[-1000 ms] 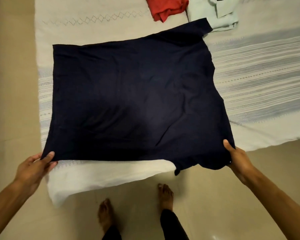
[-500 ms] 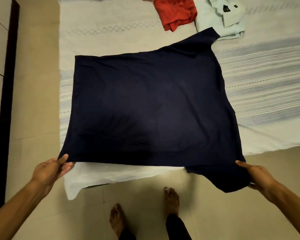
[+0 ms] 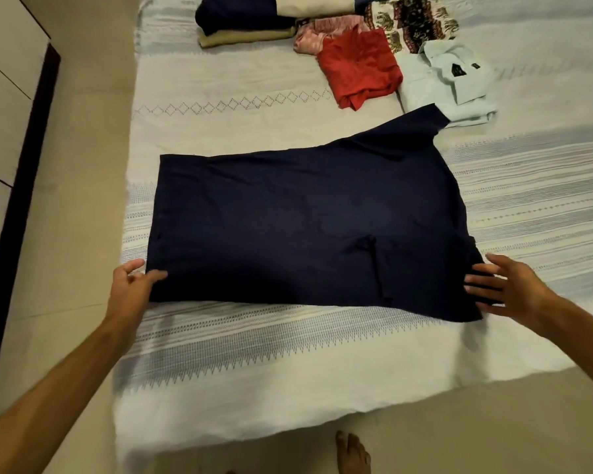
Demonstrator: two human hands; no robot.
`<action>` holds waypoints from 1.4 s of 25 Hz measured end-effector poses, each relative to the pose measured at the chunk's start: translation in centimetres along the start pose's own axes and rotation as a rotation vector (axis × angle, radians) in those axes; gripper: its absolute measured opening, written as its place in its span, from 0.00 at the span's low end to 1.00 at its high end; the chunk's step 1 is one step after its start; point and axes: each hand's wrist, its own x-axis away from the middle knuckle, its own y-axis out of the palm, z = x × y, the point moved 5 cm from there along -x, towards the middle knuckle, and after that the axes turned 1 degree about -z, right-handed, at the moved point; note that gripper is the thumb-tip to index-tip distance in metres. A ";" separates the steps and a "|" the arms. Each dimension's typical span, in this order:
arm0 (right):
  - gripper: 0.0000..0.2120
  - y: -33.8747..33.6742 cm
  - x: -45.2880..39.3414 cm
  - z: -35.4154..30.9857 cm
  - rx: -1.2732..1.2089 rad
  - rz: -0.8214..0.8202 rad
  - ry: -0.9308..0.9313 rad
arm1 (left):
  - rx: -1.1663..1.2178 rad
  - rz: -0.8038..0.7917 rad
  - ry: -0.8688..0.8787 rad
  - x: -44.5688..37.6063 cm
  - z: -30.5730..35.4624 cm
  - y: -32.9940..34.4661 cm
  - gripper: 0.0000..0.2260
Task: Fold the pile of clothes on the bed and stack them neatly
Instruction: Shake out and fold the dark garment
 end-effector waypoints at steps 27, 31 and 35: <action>0.38 7.7 -18.7 -22.9 0.302 0.143 -0.295 | -1.065 -0.160 0.546 -19.2 16.6 9.4 0.31; 0.25 11.1 -22.8 -27.9 0.179 -0.026 -0.253 | -1.332 -0.195 0.620 -23.8 21.0 11.9 0.35; 0.20 10.8 -21.2 -30.4 0.164 -0.128 -0.316 | -1.433 -0.402 0.677 -24.2 24.4 12.1 0.22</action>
